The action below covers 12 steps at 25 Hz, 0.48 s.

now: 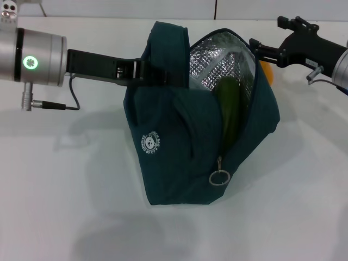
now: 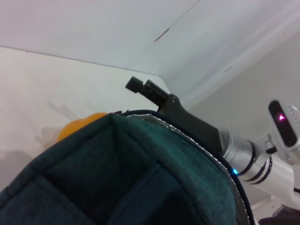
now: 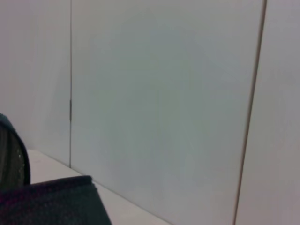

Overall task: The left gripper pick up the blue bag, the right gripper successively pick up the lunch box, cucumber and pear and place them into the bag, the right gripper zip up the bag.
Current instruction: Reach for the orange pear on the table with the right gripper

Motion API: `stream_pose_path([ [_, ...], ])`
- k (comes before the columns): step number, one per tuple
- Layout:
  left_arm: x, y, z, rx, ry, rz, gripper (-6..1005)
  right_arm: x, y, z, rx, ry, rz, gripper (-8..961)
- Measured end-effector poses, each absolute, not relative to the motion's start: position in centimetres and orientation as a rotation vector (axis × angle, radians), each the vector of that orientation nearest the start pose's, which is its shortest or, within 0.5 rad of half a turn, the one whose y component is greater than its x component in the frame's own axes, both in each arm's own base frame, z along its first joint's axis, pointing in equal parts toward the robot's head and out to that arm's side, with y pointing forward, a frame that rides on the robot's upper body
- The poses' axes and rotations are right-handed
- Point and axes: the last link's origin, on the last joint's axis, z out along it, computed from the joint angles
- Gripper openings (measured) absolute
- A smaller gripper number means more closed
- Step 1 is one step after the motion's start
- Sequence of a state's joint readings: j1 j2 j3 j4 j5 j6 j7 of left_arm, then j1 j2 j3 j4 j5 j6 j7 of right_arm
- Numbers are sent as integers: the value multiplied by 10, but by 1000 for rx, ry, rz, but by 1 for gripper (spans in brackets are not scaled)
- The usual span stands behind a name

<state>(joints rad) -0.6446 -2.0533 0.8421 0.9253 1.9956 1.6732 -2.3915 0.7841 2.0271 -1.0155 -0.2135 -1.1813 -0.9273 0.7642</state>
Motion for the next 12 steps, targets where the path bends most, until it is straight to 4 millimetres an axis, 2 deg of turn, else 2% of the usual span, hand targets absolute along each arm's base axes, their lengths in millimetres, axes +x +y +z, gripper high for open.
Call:
stream_pose_path([
  [7, -180, 362, 26, -2695, -1525, -669, 39, 228, 430, -36, -2271, 333, 586, 876],
  [12, -180, 362, 24, -2686, -1543, -693, 39, 228, 431, -36, -2264, 328, 587, 875],
])
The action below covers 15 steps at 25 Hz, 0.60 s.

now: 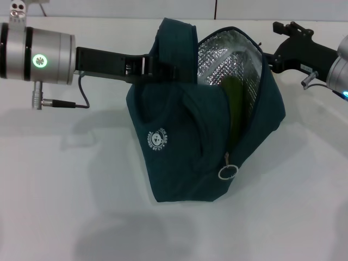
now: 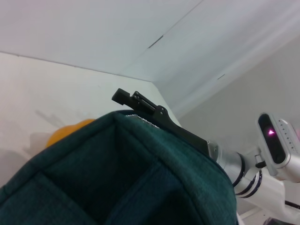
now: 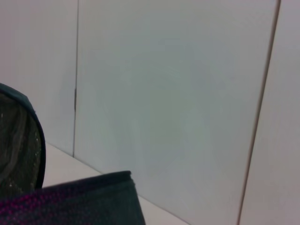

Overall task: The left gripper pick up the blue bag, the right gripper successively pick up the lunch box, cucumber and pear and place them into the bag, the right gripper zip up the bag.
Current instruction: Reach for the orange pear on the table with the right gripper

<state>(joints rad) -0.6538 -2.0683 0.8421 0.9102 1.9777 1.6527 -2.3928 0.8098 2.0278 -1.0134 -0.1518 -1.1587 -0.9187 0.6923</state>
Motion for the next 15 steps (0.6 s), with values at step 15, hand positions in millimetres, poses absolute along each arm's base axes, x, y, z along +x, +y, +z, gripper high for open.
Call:
stream_pose_path([
  [15, -179, 363, 24, -2681, -1560, -724, 38, 224, 432, -39, -2275, 308, 579, 538],
])
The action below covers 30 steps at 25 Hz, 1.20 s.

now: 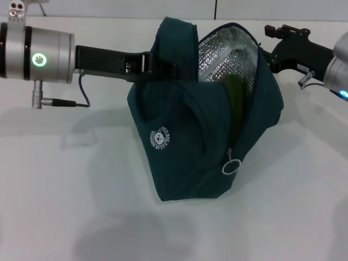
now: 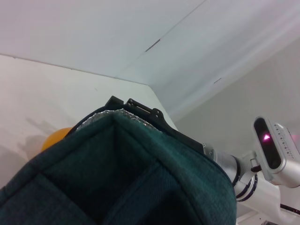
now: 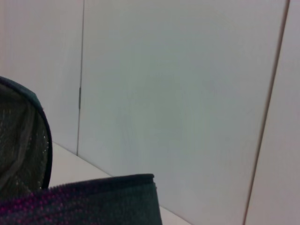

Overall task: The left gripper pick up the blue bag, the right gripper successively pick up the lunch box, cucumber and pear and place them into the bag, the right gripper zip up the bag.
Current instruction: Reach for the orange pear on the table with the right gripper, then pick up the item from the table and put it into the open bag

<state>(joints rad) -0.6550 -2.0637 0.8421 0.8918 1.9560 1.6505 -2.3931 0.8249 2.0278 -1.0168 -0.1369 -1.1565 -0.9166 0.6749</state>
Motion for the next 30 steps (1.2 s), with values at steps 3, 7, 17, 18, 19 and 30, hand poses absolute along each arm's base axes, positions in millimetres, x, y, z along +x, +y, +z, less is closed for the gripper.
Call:
stream_pose_path([
  [3, -179, 363, 24, -2681, -1559, -724, 38, 223, 433, -41, -2279, 305, 564, 522],
  [7, -179, 363, 24, -2681, -1560, -725, 38, 222, 435, -44, -2285, 293, 537, 500],
  [17, -180, 363, 24, -2679, -1560, -725, 38, 220, 435, -45, -2292, 282, 533, 333],
  [18, -180, 363, 24, -2679, -1560, -725, 38, 220, 435, -45, -2292, 282, 533, 299],
  [19, -180, 363, 24, -2678, -1560, -725, 38, 220, 435, -45, -2292, 283, 533, 265],
  [30, -184, 361, 26, -2667, -1569, -728, 38, 222, 431, -42, -2287, 276, 567, 22],
])
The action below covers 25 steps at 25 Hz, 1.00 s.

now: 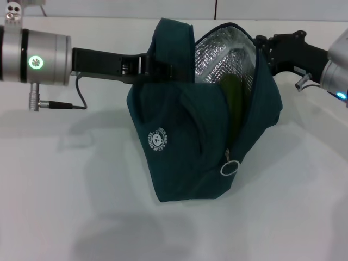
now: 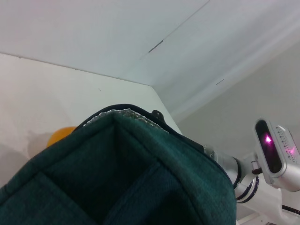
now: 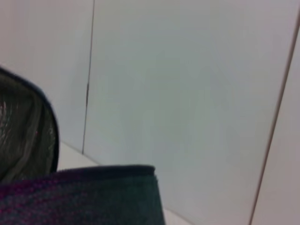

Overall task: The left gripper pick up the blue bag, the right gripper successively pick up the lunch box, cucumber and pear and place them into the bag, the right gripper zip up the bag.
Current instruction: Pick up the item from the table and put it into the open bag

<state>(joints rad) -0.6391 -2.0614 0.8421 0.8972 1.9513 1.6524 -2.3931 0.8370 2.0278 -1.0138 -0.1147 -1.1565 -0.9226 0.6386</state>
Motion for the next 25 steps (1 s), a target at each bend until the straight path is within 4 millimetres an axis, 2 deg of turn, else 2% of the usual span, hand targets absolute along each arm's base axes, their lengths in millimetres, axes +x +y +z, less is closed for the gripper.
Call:
stream_pose_path([
  [6, -194, 351, 33, -2657, -1602, -791, 38, 226, 429, -25, -2231, 278, 649, 34],
  [12, -195, 349, 33, -2660, -1593, -805, 38, 236, 416, 2, -2174, 278, 755, 47],
  [15, -196, 346, 33, -2667, -1601, -806, 38, 230, 409, 14, -2154, 237, 854, 53],
  [25, -197, 343, 32, -2676, -1611, -804, 38, 202, 396, 32, -2143, 104, 1098, 74],
])
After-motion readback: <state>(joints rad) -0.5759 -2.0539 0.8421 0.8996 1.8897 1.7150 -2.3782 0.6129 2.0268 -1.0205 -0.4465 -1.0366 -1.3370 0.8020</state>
